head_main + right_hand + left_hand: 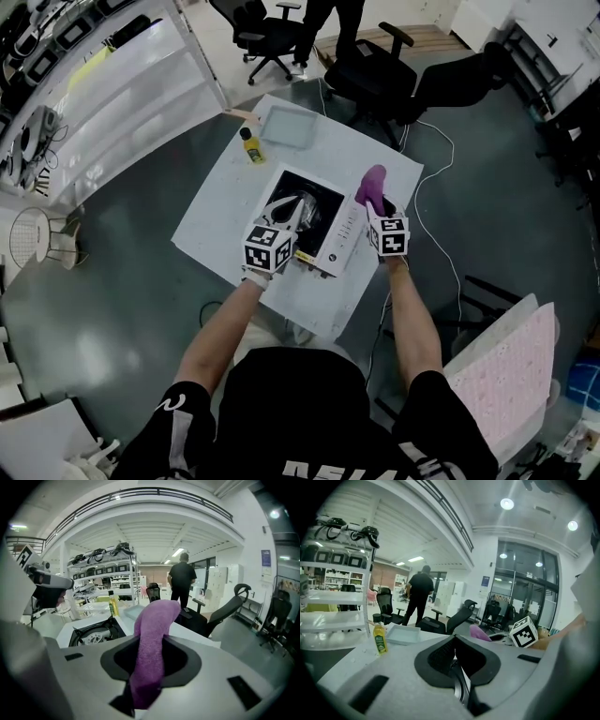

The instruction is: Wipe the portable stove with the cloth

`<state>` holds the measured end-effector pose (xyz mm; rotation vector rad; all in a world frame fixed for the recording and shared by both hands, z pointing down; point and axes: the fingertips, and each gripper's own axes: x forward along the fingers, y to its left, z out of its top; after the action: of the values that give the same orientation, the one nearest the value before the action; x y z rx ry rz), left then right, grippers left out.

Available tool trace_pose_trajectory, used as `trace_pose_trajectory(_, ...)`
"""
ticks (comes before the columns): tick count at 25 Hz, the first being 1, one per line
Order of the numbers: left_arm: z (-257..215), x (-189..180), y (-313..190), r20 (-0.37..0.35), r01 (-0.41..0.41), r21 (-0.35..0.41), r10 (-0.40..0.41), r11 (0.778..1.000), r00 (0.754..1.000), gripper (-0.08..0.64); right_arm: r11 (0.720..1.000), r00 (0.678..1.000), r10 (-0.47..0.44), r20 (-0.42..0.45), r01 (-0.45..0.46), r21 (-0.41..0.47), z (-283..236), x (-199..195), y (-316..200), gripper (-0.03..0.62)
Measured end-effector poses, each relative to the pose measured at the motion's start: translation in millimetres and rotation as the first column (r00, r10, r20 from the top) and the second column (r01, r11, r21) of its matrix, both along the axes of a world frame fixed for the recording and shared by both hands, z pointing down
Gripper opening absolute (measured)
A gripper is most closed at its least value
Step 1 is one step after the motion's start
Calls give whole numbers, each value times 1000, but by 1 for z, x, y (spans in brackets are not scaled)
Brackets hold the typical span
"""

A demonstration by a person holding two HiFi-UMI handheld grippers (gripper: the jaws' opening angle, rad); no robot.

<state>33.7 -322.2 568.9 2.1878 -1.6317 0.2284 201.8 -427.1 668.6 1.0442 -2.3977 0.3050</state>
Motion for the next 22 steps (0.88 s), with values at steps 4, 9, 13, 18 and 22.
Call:
trace_pose_trajectory(4,14,2,-10,-14,4,-17,-5,1000,1000,9,1000,1000,-15,-7,15,-19,19,-12,-11,114)
trace_pose_trajectory(9,24,6,-17,-29,1,-30,-2,1000,1000,9,999,1000,-18,-25,17,-39,41,-23,-20,114)
trace_pose_trajectory(13,30,5,-16,-32,-4,-41,3,999,999,9,997,997,-36,-62,31,-74,62,-28,-9,114)
trace_pose_trajectory(18,34,0,-12,-30,-3,-43,1,999,1000,9,996,998,-35,-55,30,-88,67,-30,0,115)
trace_pose_trajectory(22,39,0,-3,-33,-1,-52,-1,999,999,9,994,997,-46,-57,41,-100,69,-32,11,114)
